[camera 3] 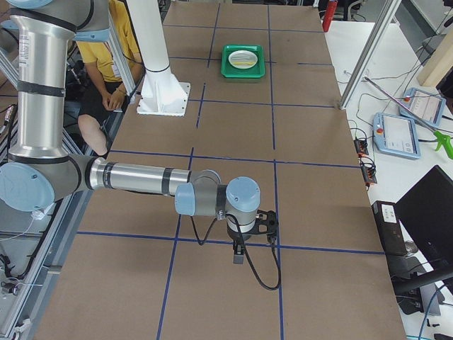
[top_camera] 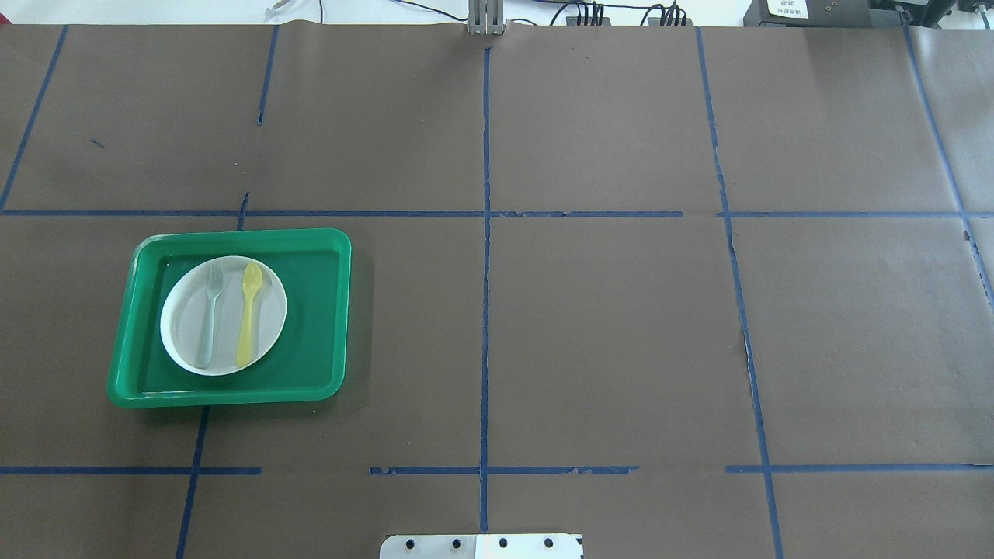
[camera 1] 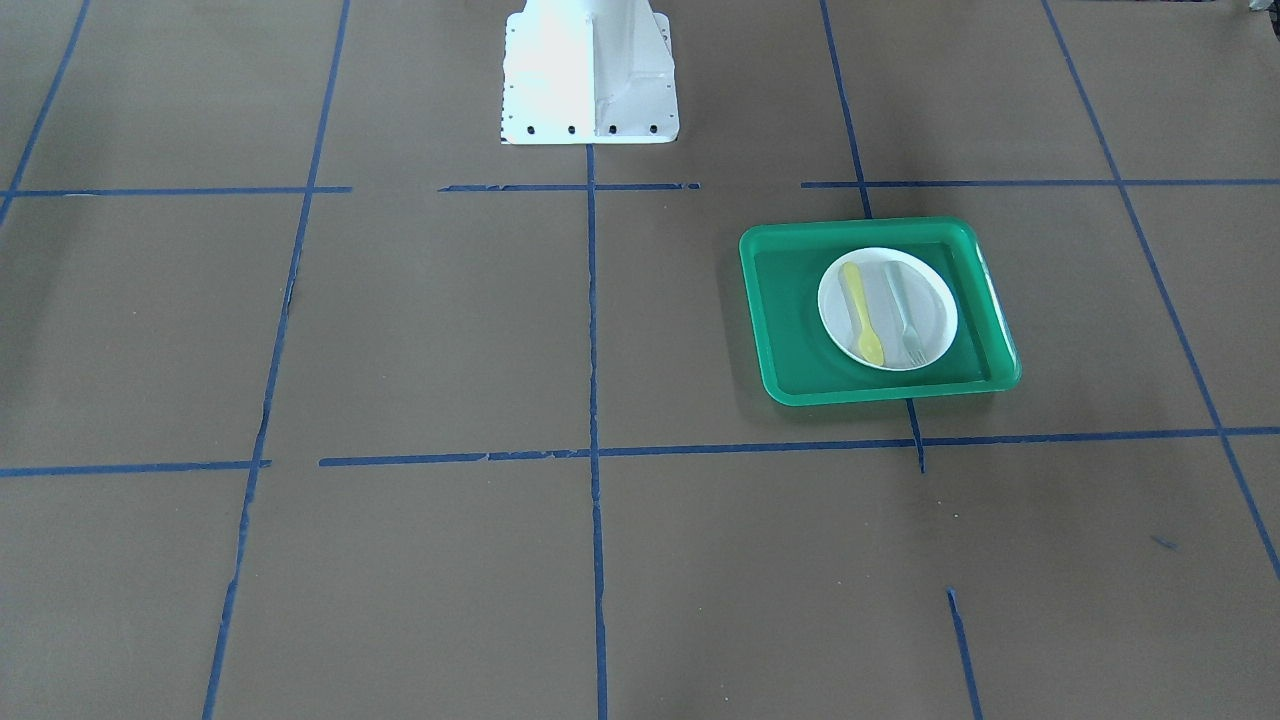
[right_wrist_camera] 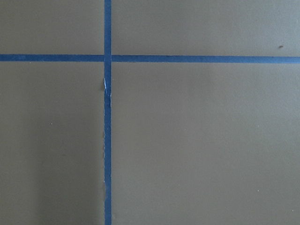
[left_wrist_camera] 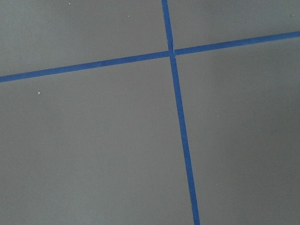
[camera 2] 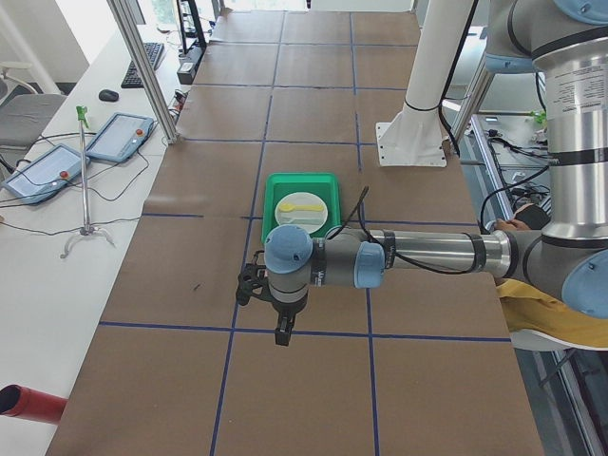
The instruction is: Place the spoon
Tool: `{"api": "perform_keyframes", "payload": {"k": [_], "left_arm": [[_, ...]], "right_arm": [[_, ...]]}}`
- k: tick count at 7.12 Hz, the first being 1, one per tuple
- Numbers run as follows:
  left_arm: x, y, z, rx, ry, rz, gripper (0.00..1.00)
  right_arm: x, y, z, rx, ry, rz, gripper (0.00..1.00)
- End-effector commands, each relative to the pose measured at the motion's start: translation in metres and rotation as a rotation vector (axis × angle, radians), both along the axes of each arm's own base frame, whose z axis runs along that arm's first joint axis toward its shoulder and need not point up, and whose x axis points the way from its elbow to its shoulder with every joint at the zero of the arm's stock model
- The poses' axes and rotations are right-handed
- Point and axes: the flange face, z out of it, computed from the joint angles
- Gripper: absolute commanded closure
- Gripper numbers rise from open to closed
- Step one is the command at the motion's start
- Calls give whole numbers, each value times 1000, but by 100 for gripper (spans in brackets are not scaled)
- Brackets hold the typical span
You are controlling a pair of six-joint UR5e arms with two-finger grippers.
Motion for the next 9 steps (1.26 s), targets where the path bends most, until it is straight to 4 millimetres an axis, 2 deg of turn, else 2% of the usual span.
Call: {"api": "perform_keyframes", "payload": {"k": [1, 2, 3, 4, 5, 6, 7, 9], "left_arm": [[0, -4, -4, 15, 4, 2, 0], [1, -11, -12, 32, 6, 0, 0], [18, -25, -43, 123, 84, 35, 0], [43, -29, -65, 155, 90, 63, 0], [83, -38, -105, 125, 96, 29, 0], [136, -47, -138, 110, 51, -23, 0], [195, -50, -161, 97, 51, -57, 0], [316, -51, -225, 16, 131, -70, 0]], "right_arm": [[0, 0, 0, 0, 0, 0, 0], [0, 0, 0, 0, 0, 0, 0], [0, 0, 0, 0, 0, 0, 0], [0, 0, 0, 0, 0, 0, 0], [0, 0, 0, 0, 0, 0, 0], [0, 0, 0, 0, 0, 0, 0], [0, 0, 0, 0, 0, 0, 0], [0, 0, 0, 0, 0, 0, 0]]}}
